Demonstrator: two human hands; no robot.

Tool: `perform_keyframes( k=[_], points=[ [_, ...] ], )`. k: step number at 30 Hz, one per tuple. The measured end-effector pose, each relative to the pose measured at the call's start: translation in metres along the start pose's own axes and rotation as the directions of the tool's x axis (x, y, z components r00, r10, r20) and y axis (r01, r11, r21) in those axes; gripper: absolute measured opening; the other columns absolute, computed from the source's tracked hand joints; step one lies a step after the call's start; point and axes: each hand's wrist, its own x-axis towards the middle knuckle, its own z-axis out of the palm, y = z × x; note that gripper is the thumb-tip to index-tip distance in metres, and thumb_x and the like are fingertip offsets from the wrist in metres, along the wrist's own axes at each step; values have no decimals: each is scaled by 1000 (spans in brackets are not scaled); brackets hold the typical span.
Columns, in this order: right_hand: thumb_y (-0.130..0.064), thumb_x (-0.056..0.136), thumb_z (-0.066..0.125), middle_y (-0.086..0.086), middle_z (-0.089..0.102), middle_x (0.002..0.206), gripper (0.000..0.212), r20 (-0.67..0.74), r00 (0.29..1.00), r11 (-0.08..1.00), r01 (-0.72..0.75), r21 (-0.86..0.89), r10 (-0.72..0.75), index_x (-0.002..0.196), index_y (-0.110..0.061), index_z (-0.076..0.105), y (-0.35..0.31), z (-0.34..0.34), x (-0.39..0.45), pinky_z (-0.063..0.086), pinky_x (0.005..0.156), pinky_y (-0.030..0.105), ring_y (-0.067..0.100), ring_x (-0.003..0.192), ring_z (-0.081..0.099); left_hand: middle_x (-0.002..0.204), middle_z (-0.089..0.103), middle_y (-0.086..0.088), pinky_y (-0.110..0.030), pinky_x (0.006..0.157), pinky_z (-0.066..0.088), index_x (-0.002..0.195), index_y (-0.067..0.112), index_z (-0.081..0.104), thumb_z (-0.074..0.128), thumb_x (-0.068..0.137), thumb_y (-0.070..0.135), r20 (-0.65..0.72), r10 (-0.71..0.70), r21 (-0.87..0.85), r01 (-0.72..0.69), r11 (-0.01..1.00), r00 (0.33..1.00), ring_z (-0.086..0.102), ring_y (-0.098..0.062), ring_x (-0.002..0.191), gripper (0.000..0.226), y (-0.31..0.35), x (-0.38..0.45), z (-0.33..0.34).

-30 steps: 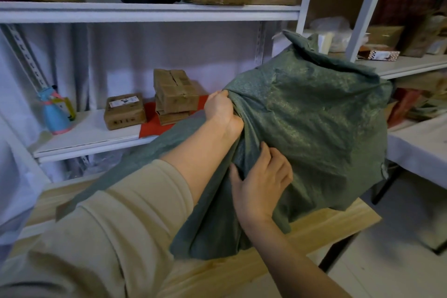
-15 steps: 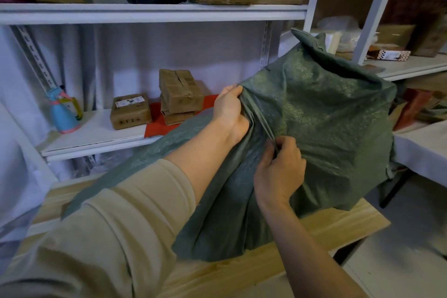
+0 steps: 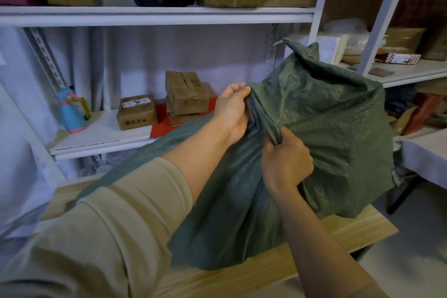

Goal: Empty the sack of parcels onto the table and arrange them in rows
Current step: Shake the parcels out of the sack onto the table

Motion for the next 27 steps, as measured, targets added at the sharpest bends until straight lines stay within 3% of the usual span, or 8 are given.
perform_keyframes(
  k=[2, 5, 9, 11, 17, 22, 25, 27],
  points=[
    [-26, 91, 62, -2, 49, 57, 33, -36, 999, 996, -8, 89, 11, 64, -20, 44, -2, 2, 4, 35, 58, 33, 27, 60, 55, 90, 61, -10, -34, 85, 54, 85, 14, 58, 51, 97, -1, 35, 132, 210, -136, 968, 991, 61, -19, 84, 21, 6, 4, -15],
    [-14, 85, 60, -1, 44, 58, 36, -73, 993, 970, -71, 235, 90, 60, -18, 34, -2, 5, 16, 35, 58, 37, 28, 60, 46, 110, 65, -4, -28, 100, 49, 110, 15, 64, 63, 89, -5, 104, 252, 592, -264, 761, 962, 60, -13, 103, 29, 17, 2, -61],
    [-11, 85, 57, -6, 37, 54, 37, -91, 984, 919, -110, 379, 155, 57, -18, 33, 12, 9, 28, 34, 59, 37, 24, 60, 42, 141, 49, -1, -13, 80, 46, 147, 15, 41, 66, 84, -5, -1, 137, 850, -71, 521, 991, 48, -9, 116, 71, 17, -14, -140],
    [-11, 86, 57, -6, 36, 54, 34, -105, 980, 896, -106, 431, 167, 59, -17, 36, 16, 10, 31, 31, 60, 34, 20, 60, 39, 137, 48, -1, -8, 67, 47, 150, 14, 34, 67, 83, -6, -45, 20, 889, 31, 457, 999, 50, -13, 110, 77, 6, -23, -175],
    [-6, 85, 57, -10, 28, 53, 46, -126, 979, 787, -50, 615, 160, 56, -24, 26, 3, 7, 44, 26, 56, 25, 6, 47, 29, 159, 23, -9, -35, 117, 27, 157, 18, 9, 81, 75, 11, -85, -279, 993, 106, 60, 957, 27, -27, 144, 110, -26, -34, -229],
    [-9, 85, 56, -9, 27, 58, 44, -152, 985, 707, 47, 706, 86, 58, -24, 25, -13, 1, 61, 26, 56, 28, 2, 55, 24, 164, 7, -8, -42, 121, 21, 158, 18, -5, 88, 66, 31, -108, -311, 990, 72, -123, 944, 12, -29, 150, 131, -46, -39, -240],
    [-10, 86, 58, -10, 26, 58, 46, -172, 984, 663, 94, 743, 54, 58, -25, 25, -23, -4, 70, 25, 57, 27, 2, 55, 24, 155, 22, -12, -39, 117, 28, 157, 12, 10, 84, 71, 34, -158, -225, 979, 123, -162, 961, 25, -31, 144, 115, -56, -45, -243],
    [-11, 87, 59, -11, 25, 59, 47, -179, 983, 638, 114, 761, 37, 58, -25, 25, -29, -8, 74, 25, 57, 27, 1, 56, 23, 145, 39, -15, -37, 112, 35, 144, 7, 37, 76, 81, 33, -141, -139, 982, 120, -149, 980, 40, -32, 134, 79, -64, -47, -247]
  ],
)
